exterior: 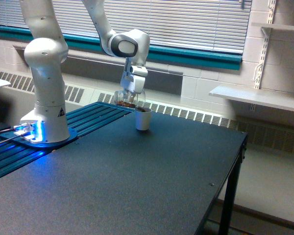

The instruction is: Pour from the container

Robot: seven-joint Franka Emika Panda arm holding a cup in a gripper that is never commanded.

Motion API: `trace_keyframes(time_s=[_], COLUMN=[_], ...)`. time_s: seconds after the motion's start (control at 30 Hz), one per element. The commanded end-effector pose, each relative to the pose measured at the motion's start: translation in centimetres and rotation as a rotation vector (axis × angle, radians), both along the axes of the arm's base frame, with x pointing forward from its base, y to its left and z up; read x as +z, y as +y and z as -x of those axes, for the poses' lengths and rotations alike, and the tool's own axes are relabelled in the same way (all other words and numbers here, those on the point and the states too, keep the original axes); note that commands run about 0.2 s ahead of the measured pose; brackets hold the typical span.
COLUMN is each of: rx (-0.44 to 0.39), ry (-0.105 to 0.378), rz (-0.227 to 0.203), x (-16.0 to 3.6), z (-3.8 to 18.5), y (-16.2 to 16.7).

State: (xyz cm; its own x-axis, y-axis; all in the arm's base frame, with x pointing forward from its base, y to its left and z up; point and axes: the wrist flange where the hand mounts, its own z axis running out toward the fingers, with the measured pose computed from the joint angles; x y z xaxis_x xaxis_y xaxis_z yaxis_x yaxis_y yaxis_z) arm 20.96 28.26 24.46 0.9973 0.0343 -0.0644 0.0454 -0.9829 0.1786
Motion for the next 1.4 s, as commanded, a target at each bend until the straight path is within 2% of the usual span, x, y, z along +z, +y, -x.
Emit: trace_keyframes(time_s=[0.03, 0.3, 0.37, 0.47, 0.97, 1.4], rx=[0.018, 0.013, 0.01, 0.018, 0.056, 0.049], ry=[0.012, 0.026, 0.029, 0.034, 0.07, 0.102], rz=[-0.006, -0.011, -0.028, -0.018, -0.025, -0.053], x=[0.1, 0.1, 0.4, 0.3, 0.5, 1.0], z=[-0.7, -1.2, -1.4, -1.4, -1.2, -1.3], y=[0.0, -0.2, 0.1, 0.0, 0.5, 1.1])
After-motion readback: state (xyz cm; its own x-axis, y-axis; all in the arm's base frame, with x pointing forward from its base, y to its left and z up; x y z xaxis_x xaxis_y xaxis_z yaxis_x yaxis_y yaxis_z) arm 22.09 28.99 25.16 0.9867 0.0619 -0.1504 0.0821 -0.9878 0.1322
